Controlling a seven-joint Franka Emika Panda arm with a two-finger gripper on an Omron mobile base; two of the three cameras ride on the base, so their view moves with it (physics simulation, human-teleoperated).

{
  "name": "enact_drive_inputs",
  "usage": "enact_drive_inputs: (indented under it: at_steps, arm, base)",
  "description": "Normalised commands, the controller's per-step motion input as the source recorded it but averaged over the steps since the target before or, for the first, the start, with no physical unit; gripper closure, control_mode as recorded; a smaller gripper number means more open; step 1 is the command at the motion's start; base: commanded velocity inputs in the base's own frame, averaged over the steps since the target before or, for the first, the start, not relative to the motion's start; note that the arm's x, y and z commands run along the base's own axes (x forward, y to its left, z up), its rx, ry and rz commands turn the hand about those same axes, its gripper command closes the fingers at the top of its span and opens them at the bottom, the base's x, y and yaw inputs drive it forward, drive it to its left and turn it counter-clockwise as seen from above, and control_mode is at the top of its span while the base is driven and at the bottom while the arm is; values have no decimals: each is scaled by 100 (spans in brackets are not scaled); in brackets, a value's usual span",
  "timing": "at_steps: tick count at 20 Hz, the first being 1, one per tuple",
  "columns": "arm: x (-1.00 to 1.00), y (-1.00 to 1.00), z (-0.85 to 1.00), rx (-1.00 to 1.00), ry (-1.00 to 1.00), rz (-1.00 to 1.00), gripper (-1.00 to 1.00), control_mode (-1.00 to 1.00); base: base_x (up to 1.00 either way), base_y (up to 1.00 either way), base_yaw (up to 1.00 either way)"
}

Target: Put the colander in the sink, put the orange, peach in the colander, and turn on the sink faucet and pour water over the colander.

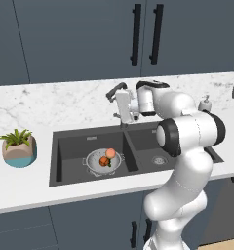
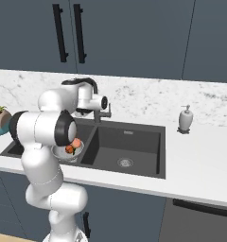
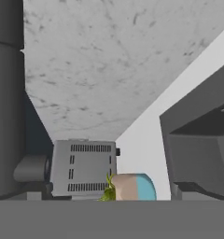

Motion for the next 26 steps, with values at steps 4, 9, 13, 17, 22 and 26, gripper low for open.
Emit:
enact_drive_inputs:
  at_steps: [4,9,13,17,22,26]
  arm:
    - [28,0,0,0,0,-3,-100,-100]
    - [27,0,0,0,0,-3,-100,-100]
    - [27,0,0,0,0,-3,-100,-100]
    - [27,0,0,0,0,-3,-100,-100]
    - [26,0,0,0,0,-3,-100,-100]
    - [12,-6,-1,0,0,-3,-100,-100]
  base:
    - [0,0,0]
    - [0,0,0]
    - [0,0,0]
    - [0,0,0]
    - [0,0,0]
    - [0,0,0]
